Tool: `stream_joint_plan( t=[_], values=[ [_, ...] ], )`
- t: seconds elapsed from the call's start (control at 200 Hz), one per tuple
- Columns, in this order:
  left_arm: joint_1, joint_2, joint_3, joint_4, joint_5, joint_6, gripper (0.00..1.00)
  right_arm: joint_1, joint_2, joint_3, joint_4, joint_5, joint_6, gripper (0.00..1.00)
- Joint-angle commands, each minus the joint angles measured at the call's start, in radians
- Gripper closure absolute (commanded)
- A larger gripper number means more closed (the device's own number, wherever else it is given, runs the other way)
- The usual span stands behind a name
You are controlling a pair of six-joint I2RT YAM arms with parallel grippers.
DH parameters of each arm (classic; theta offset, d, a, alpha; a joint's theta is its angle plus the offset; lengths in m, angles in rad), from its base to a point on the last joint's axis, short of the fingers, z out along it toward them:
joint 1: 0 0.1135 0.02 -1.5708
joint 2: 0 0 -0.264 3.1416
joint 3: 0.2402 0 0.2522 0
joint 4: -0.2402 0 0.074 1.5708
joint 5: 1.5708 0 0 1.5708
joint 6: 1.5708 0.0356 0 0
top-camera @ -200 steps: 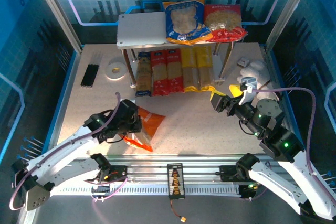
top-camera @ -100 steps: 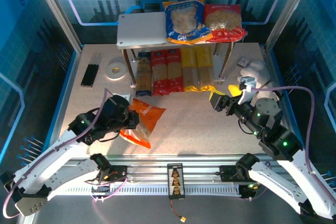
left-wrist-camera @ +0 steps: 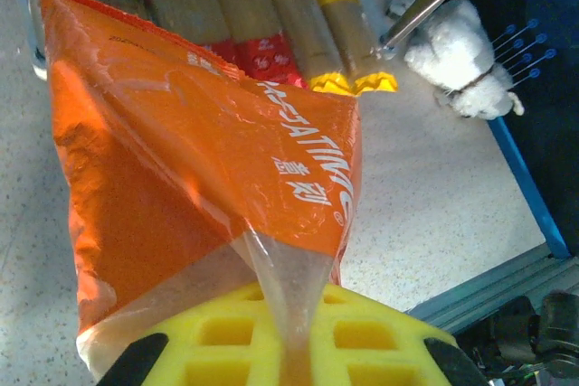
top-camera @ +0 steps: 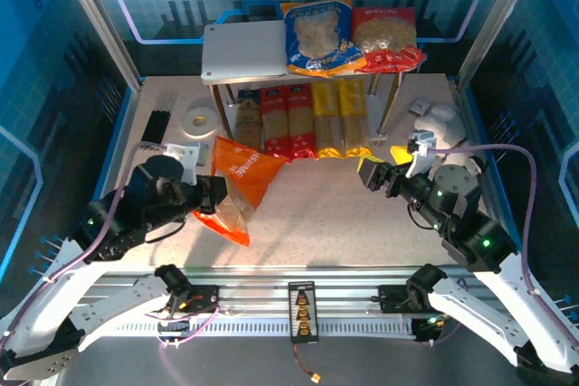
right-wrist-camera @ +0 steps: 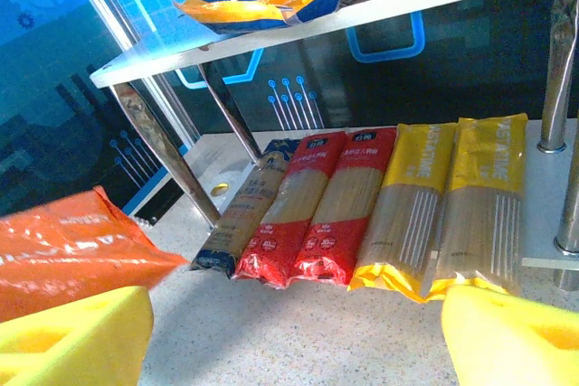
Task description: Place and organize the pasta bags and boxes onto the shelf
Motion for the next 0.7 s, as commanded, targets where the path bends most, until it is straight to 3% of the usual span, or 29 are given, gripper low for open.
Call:
stream_joint_plan(
  t=[0.0,0.695],
  values=[
    [-0.005,-0.013,0.097,0.097,-0.033,0.070,1.00,0.012,0.005,0.030,0.017,-0.002,0.014,0.16],
    [-0.004,0.157,0.448,0.235,-0.189,0.337,1.00,0.012,0.046,0.043,0.026,-0.019,0.016,0.16]
  ],
)
